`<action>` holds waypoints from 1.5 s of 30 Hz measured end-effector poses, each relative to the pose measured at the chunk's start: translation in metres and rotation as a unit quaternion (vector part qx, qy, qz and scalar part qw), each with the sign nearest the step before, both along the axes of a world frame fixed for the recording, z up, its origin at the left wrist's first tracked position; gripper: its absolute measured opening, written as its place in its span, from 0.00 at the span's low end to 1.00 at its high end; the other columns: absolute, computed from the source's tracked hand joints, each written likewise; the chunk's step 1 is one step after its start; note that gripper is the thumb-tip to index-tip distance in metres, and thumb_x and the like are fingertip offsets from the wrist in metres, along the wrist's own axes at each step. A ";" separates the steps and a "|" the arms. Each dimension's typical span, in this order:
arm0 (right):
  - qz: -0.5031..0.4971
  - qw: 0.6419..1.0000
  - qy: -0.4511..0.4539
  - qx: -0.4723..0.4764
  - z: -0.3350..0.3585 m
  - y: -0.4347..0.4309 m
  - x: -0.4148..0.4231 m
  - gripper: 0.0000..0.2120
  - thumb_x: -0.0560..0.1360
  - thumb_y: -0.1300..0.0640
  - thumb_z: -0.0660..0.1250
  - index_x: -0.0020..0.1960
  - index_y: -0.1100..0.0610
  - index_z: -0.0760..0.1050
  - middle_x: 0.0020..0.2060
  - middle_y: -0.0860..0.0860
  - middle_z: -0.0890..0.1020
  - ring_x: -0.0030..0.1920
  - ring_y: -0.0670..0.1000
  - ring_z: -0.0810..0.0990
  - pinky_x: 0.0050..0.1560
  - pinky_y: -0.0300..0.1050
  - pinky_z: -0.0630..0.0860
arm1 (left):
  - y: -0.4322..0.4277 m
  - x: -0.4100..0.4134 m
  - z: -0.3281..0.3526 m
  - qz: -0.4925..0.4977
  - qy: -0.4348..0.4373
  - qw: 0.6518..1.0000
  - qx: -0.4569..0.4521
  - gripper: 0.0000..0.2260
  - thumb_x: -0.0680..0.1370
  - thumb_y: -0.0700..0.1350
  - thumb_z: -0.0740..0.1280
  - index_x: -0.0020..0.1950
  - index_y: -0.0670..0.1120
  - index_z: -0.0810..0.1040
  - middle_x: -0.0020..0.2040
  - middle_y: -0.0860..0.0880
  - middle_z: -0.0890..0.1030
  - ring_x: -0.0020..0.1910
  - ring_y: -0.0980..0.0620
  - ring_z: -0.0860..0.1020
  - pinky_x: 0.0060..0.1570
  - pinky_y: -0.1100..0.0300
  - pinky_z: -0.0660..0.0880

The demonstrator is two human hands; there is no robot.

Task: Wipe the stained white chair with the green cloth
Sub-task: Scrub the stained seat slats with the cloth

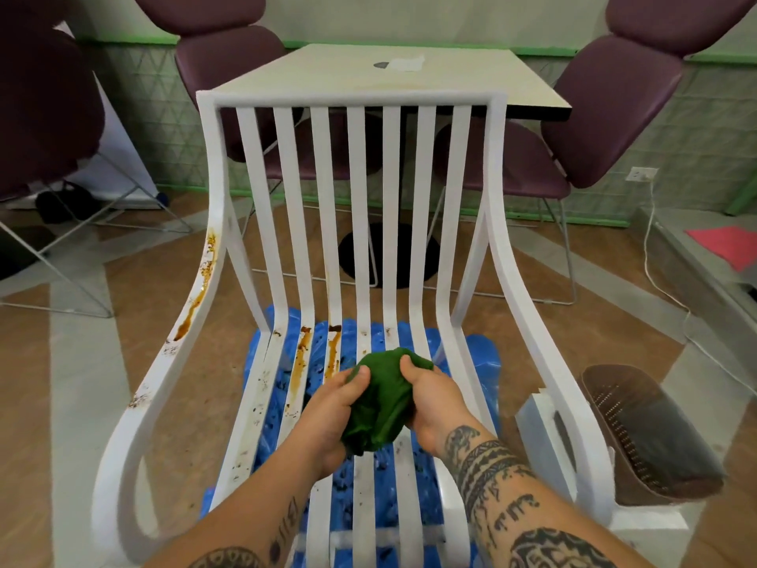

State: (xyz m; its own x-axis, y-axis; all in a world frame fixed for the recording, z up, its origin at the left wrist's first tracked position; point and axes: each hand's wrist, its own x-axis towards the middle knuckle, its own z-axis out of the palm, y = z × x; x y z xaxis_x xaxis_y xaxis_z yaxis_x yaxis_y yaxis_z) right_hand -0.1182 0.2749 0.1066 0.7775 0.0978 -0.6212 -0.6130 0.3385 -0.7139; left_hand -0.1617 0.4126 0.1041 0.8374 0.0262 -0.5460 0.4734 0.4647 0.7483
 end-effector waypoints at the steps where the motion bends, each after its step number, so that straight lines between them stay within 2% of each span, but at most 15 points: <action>1: 0.005 0.999 -0.022 -0.042 -0.004 0.001 0.007 0.07 0.81 0.53 0.68 0.57 0.54 0.80 0.53 0.56 0.86 0.53 0.59 0.85 0.58 0.61 0.82 | 0.000 0.007 -0.002 -0.009 -0.004 1.000 0.002 0.13 0.82 0.47 0.66 0.65 0.44 0.78 0.57 0.40 0.85 0.56 0.38 0.84 0.60 0.36 0.78; 5: 0.039 0.988 -0.082 -0.128 -0.014 0.009 0.031 0.10 0.79 0.49 0.71 0.59 0.49 0.79 0.55 0.52 0.85 0.54 0.54 0.84 0.56 0.56 0.83 | -0.002 0.033 -0.007 0.013 -0.007 1.000 -0.016 0.12 0.83 0.49 0.65 0.64 0.49 0.79 0.58 0.42 0.85 0.57 0.39 0.83 0.60 0.37 0.78; 7: 0.061 0.988 -0.052 -0.131 -0.020 0.016 0.042 0.25 0.73 0.41 0.74 0.66 0.47 0.74 0.61 0.52 0.81 0.57 0.55 0.82 0.56 0.56 0.82 | -0.002 0.046 -0.010 0.032 0.007 0.998 -0.050 0.12 0.83 0.50 0.63 0.65 0.50 0.78 0.59 0.42 0.84 0.59 0.38 0.82 0.55 0.39 0.80; 9: 0.083 0.982 -0.028 -0.167 -0.032 0.021 0.056 0.47 0.56 0.29 0.77 0.71 0.43 0.68 0.67 0.51 0.75 0.61 0.57 0.80 0.58 0.58 0.82 | -0.002 0.059 -0.016 0.042 0.020 0.997 -0.063 0.13 0.83 0.51 0.63 0.67 0.50 0.77 0.61 0.41 0.83 0.59 0.38 0.82 0.51 0.41 0.80; 11: 0.074 0.976 -0.036 -0.203 -0.051 0.021 0.072 0.60 0.44 0.22 0.77 0.73 0.41 0.66 0.70 0.49 0.71 0.64 0.58 0.78 0.61 0.60 0.80 | -0.001 0.070 -0.021 0.032 0.021 0.998 -0.054 0.15 0.83 0.51 0.63 0.68 0.48 0.75 0.60 0.40 0.83 0.58 0.38 0.83 0.54 0.40 0.80; 12: 0.072 0.970 -0.054 -0.225 -0.054 0.018 0.078 0.59 0.45 0.23 0.77 0.73 0.42 0.66 0.71 0.49 0.70 0.66 0.57 0.76 0.64 0.60 0.78 | -0.001 0.076 -0.023 0.024 0.017 0.999 -0.035 0.15 0.83 0.51 0.63 0.69 0.48 0.75 0.60 0.39 0.84 0.56 0.38 0.83 0.55 0.40 0.80; 14: 0.076 0.946 -0.112 -0.295 -0.050 0.010 0.089 0.43 0.62 0.28 0.75 0.71 0.45 0.70 0.73 0.49 0.68 0.71 0.57 0.70 0.70 0.61 0.72 | 0.001 0.090 -0.029 0.023 0.012 0.999 0.033 0.15 0.83 0.52 0.64 0.68 0.48 0.74 0.58 0.40 0.84 0.54 0.39 0.83 0.56 0.39 0.79; 17: 0.098 0.868 -0.153 -0.462 -0.062 -0.012 0.111 0.21 0.78 0.40 0.68 0.68 0.45 0.74 0.73 0.48 0.68 0.74 0.56 0.63 0.73 0.59 0.62 | 0.010 0.118 -0.035 0.049 0.033 0.988 0.140 0.15 0.83 0.56 0.64 0.65 0.50 0.73 0.57 0.42 0.80 0.55 0.39 0.80 0.60 0.36 0.76; 19: 0.158 0.795 -0.148 -0.567 -0.076 -0.024 0.124 0.21 0.80 0.42 0.65 0.72 0.44 0.71 0.75 0.48 0.65 0.76 0.55 0.58 0.72 0.58 0.58 | 0.016 0.137 -0.036 0.042 0.042 0.983 0.174 0.17 0.82 0.57 0.62 0.67 0.49 0.73 0.55 0.42 0.79 0.53 0.40 0.80 0.61 0.37 0.76; 21: 0.218 0.754 -0.144 -0.603 -0.093 -0.033 0.127 0.26 0.82 0.42 0.62 0.78 0.44 0.63 0.80 0.49 0.57 0.79 0.57 0.52 0.74 0.61 0.56 | 0.019 0.154 -0.040 0.008 0.016 0.961 0.275 0.16 0.83 0.55 0.60 0.66 0.48 0.72 0.53 0.42 0.80 0.51 0.41 0.80 0.59 0.40 0.78; 26: 0.233 0.694 -0.172 -0.659 -0.127 -0.036 0.114 0.26 0.84 0.41 0.51 0.81 0.46 0.57 0.82 0.47 0.51 0.78 0.58 0.57 0.72 0.59 0.64 | 0.011 0.195 -0.056 -0.101 -0.103 0.822 0.551 0.12 0.82 0.51 0.67 0.63 0.49 0.81 0.49 0.49 0.82 0.45 0.49 0.78 0.45 0.57 0.76; 28: 0.218 0.687 -0.182 -0.669 -0.131 -0.034 0.115 0.26 0.84 0.41 0.51 0.81 0.45 0.58 0.82 0.48 0.52 0.77 0.58 0.59 0.71 0.60 0.66 | 0.004 0.212 -0.065 -0.135 -0.125 0.792 0.583 0.13 0.81 0.48 0.69 0.65 0.48 0.82 0.54 0.46 0.82 0.45 0.50 0.76 0.43 0.62 0.73; 32: 0.217 0.672 -0.186 -0.683 -0.138 -0.033 0.117 0.25 0.84 0.41 0.51 0.80 0.44 0.59 0.82 0.49 0.54 0.76 0.59 0.60 0.68 0.60 0.69 | -0.008 0.238 -0.091 -0.216 -0.126 0.713 0.655 0.15 0.81 0.47 0.69 0.67 0.49 0.81 0.61 0.41 0.79 0.54 0.41 0.80 0.55 0.51 0.80; 37: 0.233 0.682 -0.193 -0.666 -0.135 -0.036 0.119 0.25 0.83 0.38 0.51 0.79 0.41 0.60 0.82 0.49 0.52 0.77 0.59 0.58 0.69 0.61 0.68 | -0.018 0.243 -0.105 -0.302 -0.095 0.603 0.732 0.16 0.83 0.48 0.65 0.71 0.52 0.76 0.62 0.41 0.74 0.58 0.40 0.77 0.57 0.48 0.79; 45: 0.228 0.705 -0.196 -0.643 -0.133 -0.039 0.118 0.25 0.83 0.37 0.55 0.78 0.40 0.64 0.82 0.48 0.52 0.77 0.58 0.57 0.68 0.60 0.71 | -0.018 0.238 -0.085 -0.382 -0.049 0.588 0.711 0.11 0.82 0.44 0.65 0.62 0.45 0.80 0.55 0.42 0.82 0.51 0.43 0.80 0.51 0.50 0.81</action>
